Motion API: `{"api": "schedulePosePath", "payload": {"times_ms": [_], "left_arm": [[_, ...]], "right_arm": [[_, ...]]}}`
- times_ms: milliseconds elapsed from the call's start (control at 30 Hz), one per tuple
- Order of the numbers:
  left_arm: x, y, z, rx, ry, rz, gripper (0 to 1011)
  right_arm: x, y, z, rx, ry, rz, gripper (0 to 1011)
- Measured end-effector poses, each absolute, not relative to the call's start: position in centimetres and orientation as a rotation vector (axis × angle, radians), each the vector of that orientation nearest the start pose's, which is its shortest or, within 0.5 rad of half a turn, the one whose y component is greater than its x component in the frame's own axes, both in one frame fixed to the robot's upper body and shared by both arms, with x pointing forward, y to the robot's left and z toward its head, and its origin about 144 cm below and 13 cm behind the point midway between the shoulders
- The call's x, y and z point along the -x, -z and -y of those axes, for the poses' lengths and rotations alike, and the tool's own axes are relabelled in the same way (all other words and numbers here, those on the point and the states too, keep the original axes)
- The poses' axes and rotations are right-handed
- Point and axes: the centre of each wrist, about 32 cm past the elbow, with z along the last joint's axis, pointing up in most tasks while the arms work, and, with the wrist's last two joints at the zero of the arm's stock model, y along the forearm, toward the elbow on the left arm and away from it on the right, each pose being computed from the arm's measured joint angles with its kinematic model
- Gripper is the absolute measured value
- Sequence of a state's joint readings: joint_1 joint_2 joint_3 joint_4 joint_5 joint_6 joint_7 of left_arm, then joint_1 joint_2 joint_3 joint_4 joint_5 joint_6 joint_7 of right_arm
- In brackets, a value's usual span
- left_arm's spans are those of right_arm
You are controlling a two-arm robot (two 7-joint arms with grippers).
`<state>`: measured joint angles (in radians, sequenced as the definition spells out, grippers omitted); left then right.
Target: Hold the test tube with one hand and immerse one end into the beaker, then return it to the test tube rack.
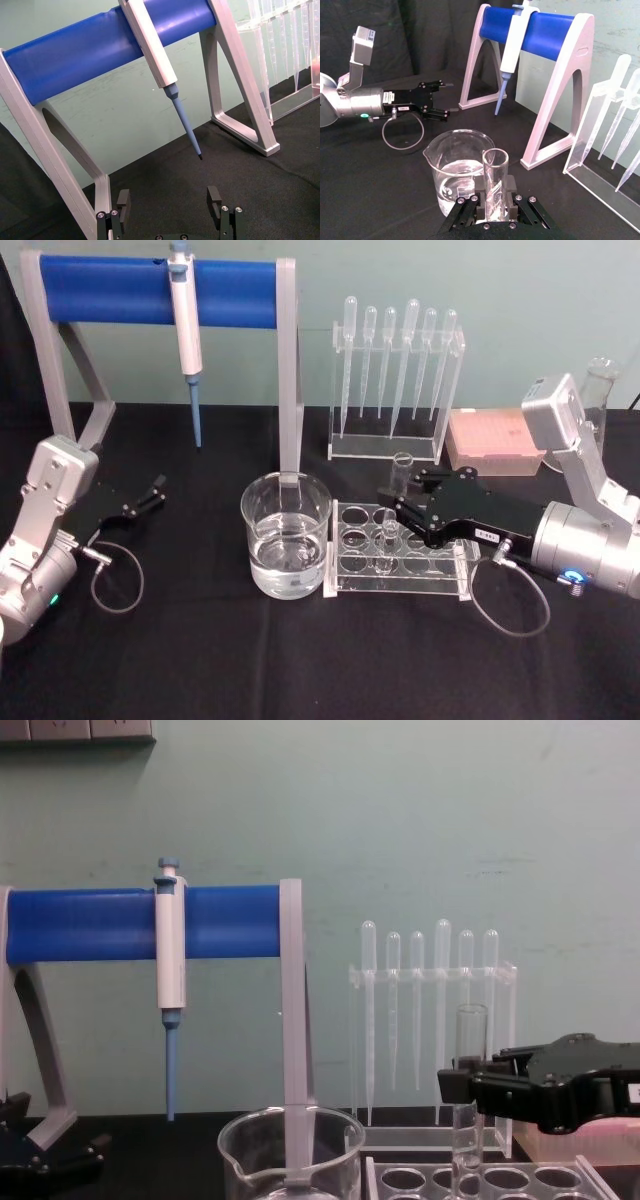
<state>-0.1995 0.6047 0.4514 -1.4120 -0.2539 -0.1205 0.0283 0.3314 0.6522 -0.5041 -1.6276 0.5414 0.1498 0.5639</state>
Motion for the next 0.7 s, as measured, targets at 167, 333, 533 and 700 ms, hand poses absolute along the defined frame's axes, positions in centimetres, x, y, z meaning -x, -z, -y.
{"api": "schedulePosePath", "payload": {"times_ms": [167, 333, 533, 700], "left_arm": [[-48.86, -113.98, -30.96, -0.304, -1.248, 0.285, 1000], [-48.86, -113.98, -30.97, -0.304, -1.248, 0.285, 1000], [-48.86, -113.98, -30.97, -0.305, -1.248, 0.285, 1000], [-48.86, -113.98, -30.97, -0.304, -1.248, 0.285, 1000]], "right_arm": [[-50.64, -122.88, 27.17, 0.204, 0.595, 0.040, 236], [-50.59, -122.72, 27.19, 0.201, 0.606, 0.034, 236], [-50.59, -122.53, 27.14, 0.203, 0.610, 0.026, 236], [-50.65, -122.39, 27.13, 0.206, 0.613, 0.026, 236]]}}
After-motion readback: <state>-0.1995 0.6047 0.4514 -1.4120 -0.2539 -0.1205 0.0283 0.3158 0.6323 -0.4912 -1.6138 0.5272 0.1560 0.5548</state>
